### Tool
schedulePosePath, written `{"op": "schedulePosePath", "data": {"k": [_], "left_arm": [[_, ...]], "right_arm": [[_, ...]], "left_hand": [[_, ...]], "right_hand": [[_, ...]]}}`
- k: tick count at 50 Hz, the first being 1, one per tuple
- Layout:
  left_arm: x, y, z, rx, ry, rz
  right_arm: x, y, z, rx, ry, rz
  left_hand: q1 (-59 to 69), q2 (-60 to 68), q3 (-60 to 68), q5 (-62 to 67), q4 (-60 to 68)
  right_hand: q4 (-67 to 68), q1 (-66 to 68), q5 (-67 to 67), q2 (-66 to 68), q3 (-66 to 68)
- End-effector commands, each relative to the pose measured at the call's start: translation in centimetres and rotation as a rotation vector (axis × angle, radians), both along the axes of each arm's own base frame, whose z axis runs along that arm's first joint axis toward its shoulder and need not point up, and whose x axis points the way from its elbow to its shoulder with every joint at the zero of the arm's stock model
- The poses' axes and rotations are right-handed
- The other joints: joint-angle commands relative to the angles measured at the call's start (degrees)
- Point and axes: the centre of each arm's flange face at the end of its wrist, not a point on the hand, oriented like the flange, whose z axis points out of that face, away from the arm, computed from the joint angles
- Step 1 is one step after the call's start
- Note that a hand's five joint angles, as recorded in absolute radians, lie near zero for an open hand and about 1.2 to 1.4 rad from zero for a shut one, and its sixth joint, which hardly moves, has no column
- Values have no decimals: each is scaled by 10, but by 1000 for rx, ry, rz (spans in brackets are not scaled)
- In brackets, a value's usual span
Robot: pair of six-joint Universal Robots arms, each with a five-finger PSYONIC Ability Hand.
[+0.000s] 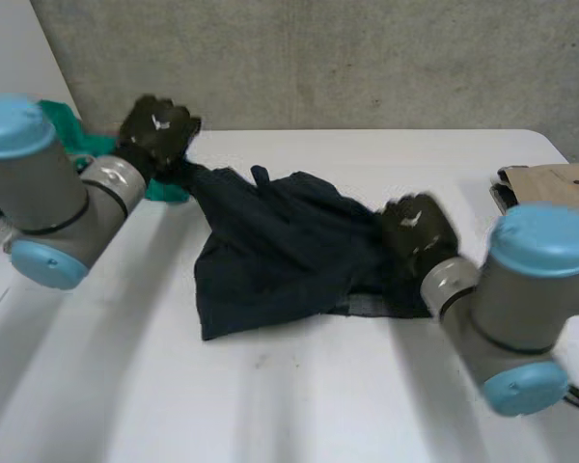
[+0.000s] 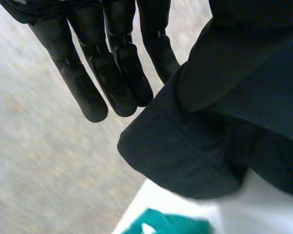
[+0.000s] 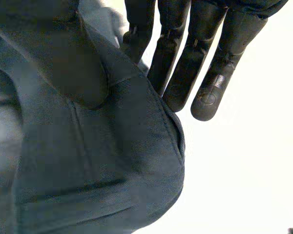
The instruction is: Fold the laundry.
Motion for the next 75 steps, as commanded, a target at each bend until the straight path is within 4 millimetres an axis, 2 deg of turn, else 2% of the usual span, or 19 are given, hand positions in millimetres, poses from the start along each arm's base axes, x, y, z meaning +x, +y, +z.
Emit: {"op": "schedulePosePath", "data": {"k": [1, 7, 12, 18, 19, 25, 26, 28, 31, 33, 40, 41, 42, 48, 52, 57, 67, 71, 75], "left_arm": [[0, 76, 96, -150, 132, -65], [6, 132, 146, -168, 281, -135], [4, 150, 131, -14, 338, -153], [-11, 155, 73, 198, 298, -166], [-17, 154, 51, 260, 271, -157], [-33, 151, -10, 405, 187, -75], [-36, 152, -17, 416, 176, -73], [-41, 150, -29, 427, 155, -63], [-46, 138, -34, 401, 163, -41], [-47, 133, -33, 389, 169, -30], [-32, 121, -13, 317, 204, 63], [-24, 123, 3, 277, 211, 92], [-22, 125, 7, 267, 212, 95], [-6, 162, 16, 259, 205, 85], [-7, 206, 0, 320, 153, 8], [-15, 229, -28, 398, 79, -41], [-21, 223, -76, 510, -5, -14], [-27, 212, -82, 483, 16, 13], [-31, 200, -85, 427, 49, 57]], "right_arm": [[-33, -18, 81, -157, -67, -72], [-34, -25, 147, -283, -123, -25], [-31, -38, 173, -348, -145, -26], [-24, -83, 128, -280, -106, -46], [-23, -87, 122, -275, -105, -43], [-6, -105, 62, -220, -43, 11], [-3, -106, 48, -208, -20, 28], [-3, -108, 37, -195, 3, 28], [-7, -107, 31, -185, 23, -3], [-17, -107, 39, -188, 24, -77], [-40, -71, 94, -225, 27, -195], [-44, -58, 101, -206, 37, -188], [-44, -58, 102, -206, 37, -188], [-61, 6, 107, 21, 120, -114], [-70, 52, 76, 273, 185, -22], [-76, 72, 35, 389, 199, 19], [-78, 77, -11, 346, 190, 9], [-77, 71, -24, 335, 193, -5], [-77, 68, -36, 350, 207, -16]], "left_hand": [[150, 115, 119, 134, 115], [150, 115, 119, 134, 115], [150, 115, 119, 134, 115], [150, 115, 119, 134, 115], [150, 115, 119, 134, 115], [150, 115, 119, 134, 115], [129, 93, 98, 112, 93], [-58, -93, -89, -74, -93], [-323, -358, -354, -339, -358], [-368, -403, -399, -384, -403], [-420, -455, -451, -436, -455], [-418, -454, -449, -435, -454], [-418, -454, -449, -435, -453], [-343, -378, -374, -359, -378], [-220, -255, -251, -236, -255], [-332, -367, -363, -348, -367], [-445, -481, -476, -462, -480], [-457, -492, -488, -473, -492], [-457, -492, -488, -473, -492]], "right_hand": [[119, 211, 142, 132, 129], [119, 211, 142, 132, 129], [119, 211, 142, 132, 129], [119, 211, 142, 132, 129], [119, 211, 142, 132, 129], [119, 211, 142, 132, 129], [-150, -58, -127, -138, -140], [-502, -411, -480, -490, -493], [-581, -489, -558, -568, -571], [-581, -489, -558, -568, -571], [-581, -489, -558, -568, -571], [-581, -489, -558, -568, -571], [-581, -489, -558, -568, -571], [-581, -489, -558, -568, -571], [-581, -489, -558, -568, -571], [-561, -470, -539, -549, -552], [-513, -421, -490, -500, -503], [-393, -302, -371, -381, -384], [-152, -60, -129, -139, -142]]}}
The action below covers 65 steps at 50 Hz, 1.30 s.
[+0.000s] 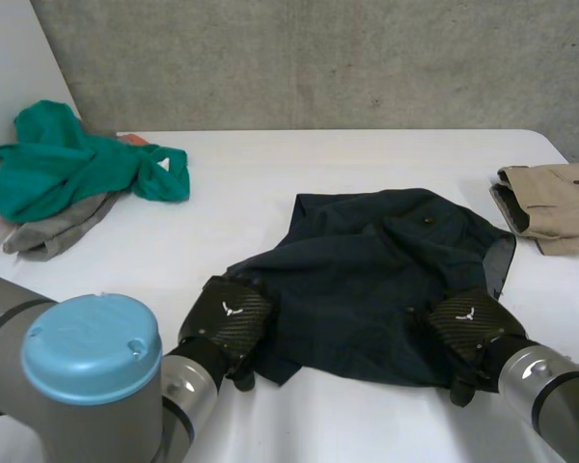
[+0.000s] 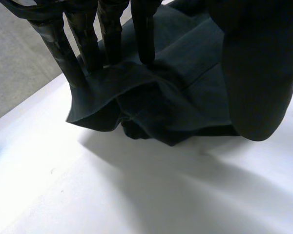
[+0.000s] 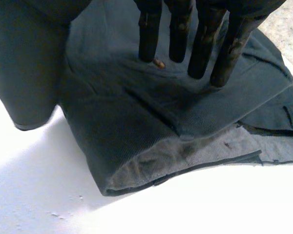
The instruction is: Fold the laundry.
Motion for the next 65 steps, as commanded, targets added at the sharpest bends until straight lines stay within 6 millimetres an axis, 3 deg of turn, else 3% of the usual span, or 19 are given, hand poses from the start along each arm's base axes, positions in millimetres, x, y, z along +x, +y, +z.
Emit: {"op": "schedulePosePath", "data": {"k": [1, 2, 11, 13, 17, 22, 26, 30, 35, 37, 38, 39, 43, 46, 50, 53, 55, 60, 65], "left_arm": [[-9, -23, -8, -91, 32, 87], [-10, -25, -9, -97, 34, 91], [-14, -43, -30, -82, 11, 118], [-14, -49, -33, -76, 13, 122], [-19, -54, -32, -83, 26, 111], [-27, -58, -14, -124, 75, 87], [-25, -64, 34, -222, 165, 103], [-11, -75, 90, -344, 264, 149], [3, -66, 177, -533, 432, 166], [7, -60, 202, -587, 480, 164], [9, -57, 213, -612, 504, 164], [14, -49, 236, -665, 550, 158], [28, -30, 289, -792, 658, 144], [36, -18, 318, -866, 717, 132], [40, -16, 340, -922, 756, 134], [41, -18, 346, -944, 763, 135], [39, -33, 343, -945, 737, 143], [30, -88, 306, -883, 623, 168], [13, -158, 233, -735, 488, 180]], "right_arm": [[1, -10, -23, -1, 23, -23], [2, -11, -25, -3, 22, -23], [2, -22, -12, -96, -2, -39], [3, -23, 0, -136, -16, -34], [7, -28, 18, -200, -50, -32], [9, -33, 32, -251, -64, -32], [11, -42, 51, -315, -82, -35], [12, -46, 96, -447, -122, -37], [12, -43, 182, -656, -206, -36], [11, -40, 208, -714, -233, -36], [10, -36, 233, -769, -266, -38], [10, -35, 245, -795, -284, -40], [6, -27, 296, -909, -349, -46], [3, -18, 326, -975, -372, -47], [3, -18, 341, -995, -387, -46], [6, -30, 337, -970, -387, -48], [11, -43, 327, -935, -378, -48], [31, -66, 291, -813, -364, -23], [55, -104, 226, -630, -326, -42]], "left_hand": [[-14, 3, -1, 9, 4], [-14, 3, -1, 9, 4], [118, 135, 132, 142, 137], [316, 333, 330, 339, 334], [560, 577, 574, 583, 578], [591, 608, 605, 614, 609], [591, 608, 605, 614, 609], [591, 608, 605, 614, 609], [591, 608, 605, 614, 609], [591, 608, 605, 614, 609], [591, 608, 605, 614, 609], [591, 608, 605, 614, 609], [591, 608, 605, 614, 609], [591, 608, 605, 614, 609], [591, 608, 605, 614, 609], [591, 608, 605, 614, 609], [591, 608, 605, 614, 609], [591, 608, 605, 614, 609], [591, 608, 605, 614, 609]], "right_hand": [[492, 506, 496, 492, 490], [580, 593, 583, 580, 578], [580, 594, 584, 580, 579], [580, 594, 584, 580, 579], [580, 594, 584, 580, 579], [580, 594, 584, 580, 579], [580, 594, 584, 580, 579], [580, 594, 584, 580, 579], [580, 594, 584, 580, 579], [580, 594, 584, 580, 579], [580, 594, 584, 580, 579], [580, 594, 584, 580, 579], [580, 594, 584, 580, 579], [580, 594, 584, 580, 579], [580, 594, 584, 580, 579], [580, 594, 584, 580, 579], [580, 594, 584, 580, 579], [580, 594, 584, 580, 579], [580, 594, 584, 580, 579]]}}
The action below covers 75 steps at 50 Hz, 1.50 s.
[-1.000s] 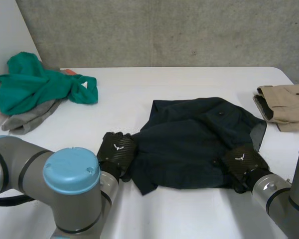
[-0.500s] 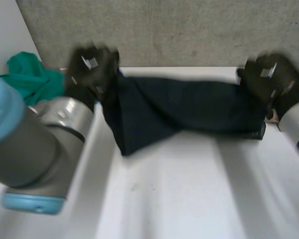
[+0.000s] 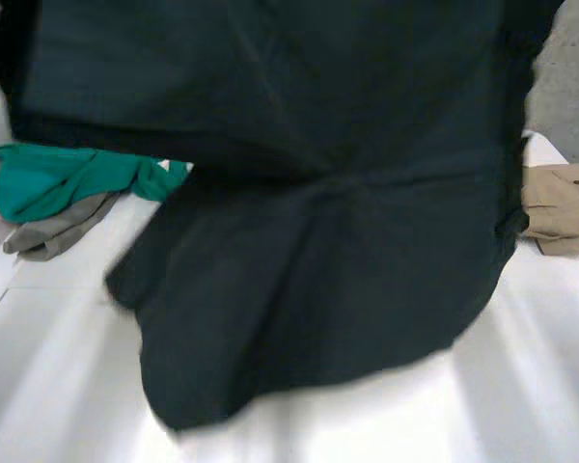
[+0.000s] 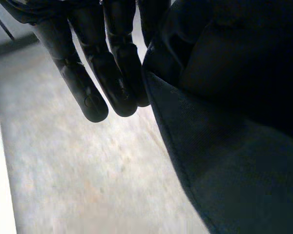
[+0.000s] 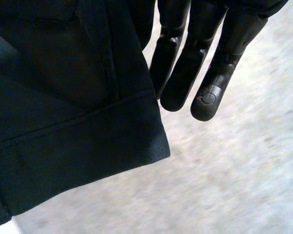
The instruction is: Fold the laundry.
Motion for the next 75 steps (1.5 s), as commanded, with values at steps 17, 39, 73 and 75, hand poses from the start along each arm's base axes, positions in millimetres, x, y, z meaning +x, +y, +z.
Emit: {"op": "schedulePosePath", "data": {"k": [17, 39, 73, 75], "left_arm": [[-40, -231, -238, 263, -226, 82], [1, -99, -176, 412, -280, 66], [20, 49, -340, 1087, -651, -91], [20, 45, -339, 1068, -637, -68]], "right_arm": [[110, -131, -238, 130, -29, 2], [61, -48, -148, 289, 111, 121], [23, -13, -340, 704, 458, 198], [24, -15, -344, 703, 456, 198]], "left_hand": [[-555, -587, -583, -559, -588], [-519, -551, -548, -523, -552], [-406, -439, -435, -411, -439], [-405, -437, -433, -409, -437]], "right_hand": [[-583, -500, -559, -573, -579], [-583, -500, -559, -573, -579], [-248, -165, -224, -238, -244], [-177, -94, -153, -167, -173]]}}
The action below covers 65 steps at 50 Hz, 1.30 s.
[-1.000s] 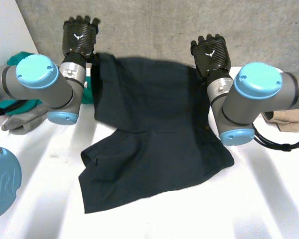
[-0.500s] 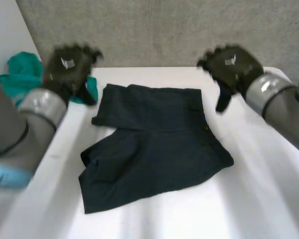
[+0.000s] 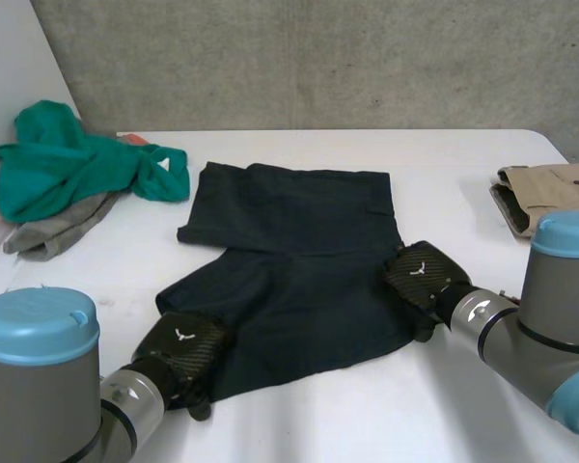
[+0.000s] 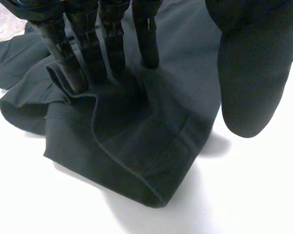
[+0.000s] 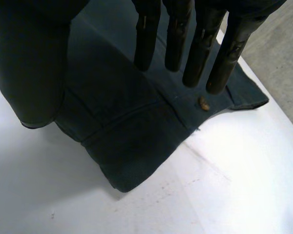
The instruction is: Fold the laundry.
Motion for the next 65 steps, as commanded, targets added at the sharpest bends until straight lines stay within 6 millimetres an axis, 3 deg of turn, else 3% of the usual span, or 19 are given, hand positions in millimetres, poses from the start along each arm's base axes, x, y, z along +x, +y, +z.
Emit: {"op": "schedulePosePath", "data": {"k": [1, 6, 13, 20, 25, 32, 38, 43, 48, 51, 52, 53, 55, 56, 59, 60, 65], "left_arm": [[2, -16, 1, -73, 18, 58], [5, -21, -1, -103, 0, 95], [5, -20, -8, -83, -15, 93], [4, -23, -10, -95, -14, 95], [4, -22, 2, -138, 6, 99], [14, 11, 26, -87, -57, 42], [29, 80, 26, 199, -282, -117], [26, 94, 27, 220, -295, -180], [10, 69, 39, 113, -223, -158], [-11, 38, 45, -4, -144, -135], [-16, 27, 47, -37, -122, -120], [-24, 3, 53, -113, -78, -88], [-30, -20, 57, -179, -49, -61], [-36, -43, 58, -240, -29, -37], [-45, -76, 54, -324, -23, -19], [-53, -95, 50, -383, -30, -20], [-73, -138, 35, -513, -76, -35]], "right_arm": [[2, -8, -18, 10, 3, -4], [1, -11, -19, -3, -4, -13], [-5, -15, -17, 0, -8, -42], [-8, -11, -14, 6, -1, -56], [-13, 2, 1, 20, 14, -50], [-22, 29, 34, 82, 54, -40], [-45, 68, 51, 205, 256, 31], [-61, 84, 57, 281, 365, 69], [-58, 73, 57, 234, 348, 61], [-54, 57, 53, 207, 317, 26], [-52, 41, 50, 192, 283, -14], [-50, 33, 48, 185, 266, -33], [-44, 20, 46, 173, 225, -67], [-38, 8, 45, 148, 191, -89], [-24, -14, 46, 78, 144, -128], [-20, -20, 45, 58, 138, -132], [7, -48, 33, -69, 116, -131]], "left_hand": [[14, 17, 15, 23, 22], [27, 30, 28, 36, 36], [105, 107, 106, 114, 113], [558, 561, 559, 567, 567], [562, 565, 563, 571, 571], [562, 565, 563, 571, 571], [562, 565, 563, 571, 571], [562, 565, 563, 571, 571], [562, 565, 563, 571, 571], [562, 565, 563, 571, 571], [562, 565, 563, 571, 571], [562, 565, 563, 571, 571], [562, 565, 563, 571, 571], [562, 565, 563, 571, 571], [562, 565, 563, 571, 571], [562, 565, 563, 571, 571], [562, 565, 563, 571, 571]], "right_hand": [[272, 290, 280, 272, 271], [519, 536, 527, 519, 518], [519, 537, 528, 520, 518], [519, 537, 528, 520, 518], [519, 537, 528, 520, 518], [519, 537, 528, 520, 518], [519, 537, 528, 520, 518], [519, 537, 528, 520, 518], [519, 537, 528, 520, 518], [519, 537, 528, 520, 518], [519, 537, 528, 520, 518], [519, 537, 528, 520, 518], [519, 537, 528, 520, 518], [519, 537, 528, 520, 518], [519, 537, 528, 520, 518], [519, 537, 528, 520, 518], [519, 537, 528, 520, 518]]}}
